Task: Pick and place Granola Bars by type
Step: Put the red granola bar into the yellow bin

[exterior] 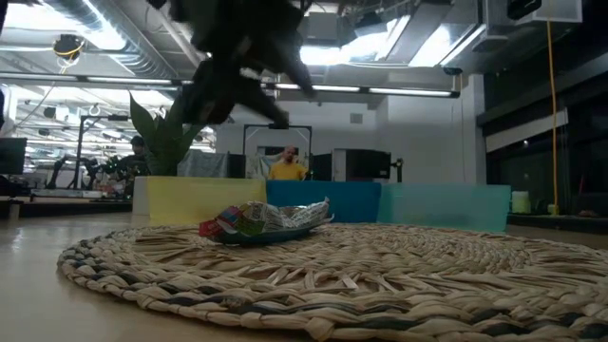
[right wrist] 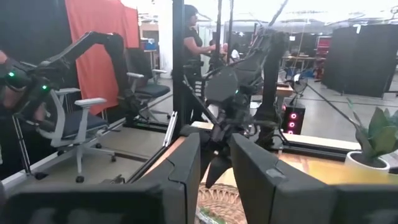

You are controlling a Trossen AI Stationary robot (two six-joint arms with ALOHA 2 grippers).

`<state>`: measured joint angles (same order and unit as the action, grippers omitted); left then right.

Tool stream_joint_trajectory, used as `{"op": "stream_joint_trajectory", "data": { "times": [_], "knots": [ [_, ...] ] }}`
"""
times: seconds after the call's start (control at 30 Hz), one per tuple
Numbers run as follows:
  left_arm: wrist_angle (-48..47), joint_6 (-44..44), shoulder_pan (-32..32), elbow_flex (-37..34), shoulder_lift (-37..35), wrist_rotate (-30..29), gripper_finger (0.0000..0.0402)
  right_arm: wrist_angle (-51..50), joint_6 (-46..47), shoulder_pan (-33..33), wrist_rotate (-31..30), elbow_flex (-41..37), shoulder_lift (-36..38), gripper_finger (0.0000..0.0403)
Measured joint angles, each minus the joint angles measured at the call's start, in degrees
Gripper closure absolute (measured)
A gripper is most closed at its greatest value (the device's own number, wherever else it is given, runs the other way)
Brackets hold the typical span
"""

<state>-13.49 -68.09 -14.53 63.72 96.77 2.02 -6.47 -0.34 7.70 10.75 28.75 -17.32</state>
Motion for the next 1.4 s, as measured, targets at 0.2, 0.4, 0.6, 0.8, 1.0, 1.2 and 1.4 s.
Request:
{"op": "stream_joint_trajectory", "data": {
  "times": [0.2, 0.4, 0.6, 0.8, 1.0, 1.2, 1.4],
  "knots": [
    [0.44, -0.33, -1.22, -0.02, 3.35, 0.20, 0.0239, -0.75, 0.28, 0.00, 1.66, 0.00, 0.00, 0.0309],
    [3.12, -0.33, -1.19, 0.00, 5.44, 1.42, 0.0174, -1.81, 1.77, -0.01, 3.02, 0.00, -0.02, 0.0309],
    [2.62, -2.12, -1.06, -0.02, 8.84, -0.57, 0.0112, -1.82, 2.01, -0.02, 3.05, 0.00, 0.00, 0.0309],
    [3.36, -5.19, -1.06, 0.26, 12.39, -0.98, 0.0103, -2.40, 3.13, -0.02, 3.06, 0.00, -0.02, 0.0309],
    [3.71, -6.15, -1.07, 0.26, 13.43, -1.22, 0.0109, -2.39, 3.31, -0.02, 3.05, 0.00, 0.00, 0.0309],
    [3.23, -6.44, -1.11, 0.17, 13.55, -1.95, 0.0138, -2.29, 3.32, -0.02, 2.95, 0.00, 0.00, 0.0309],
    [2.77, -7.78, -1.06, 0.07, 13.62, -2.14, 0.0210, -2.26, 3.26, -0.02, 2.90, 0.00, 0.00, 0.0309]
  ]
}}
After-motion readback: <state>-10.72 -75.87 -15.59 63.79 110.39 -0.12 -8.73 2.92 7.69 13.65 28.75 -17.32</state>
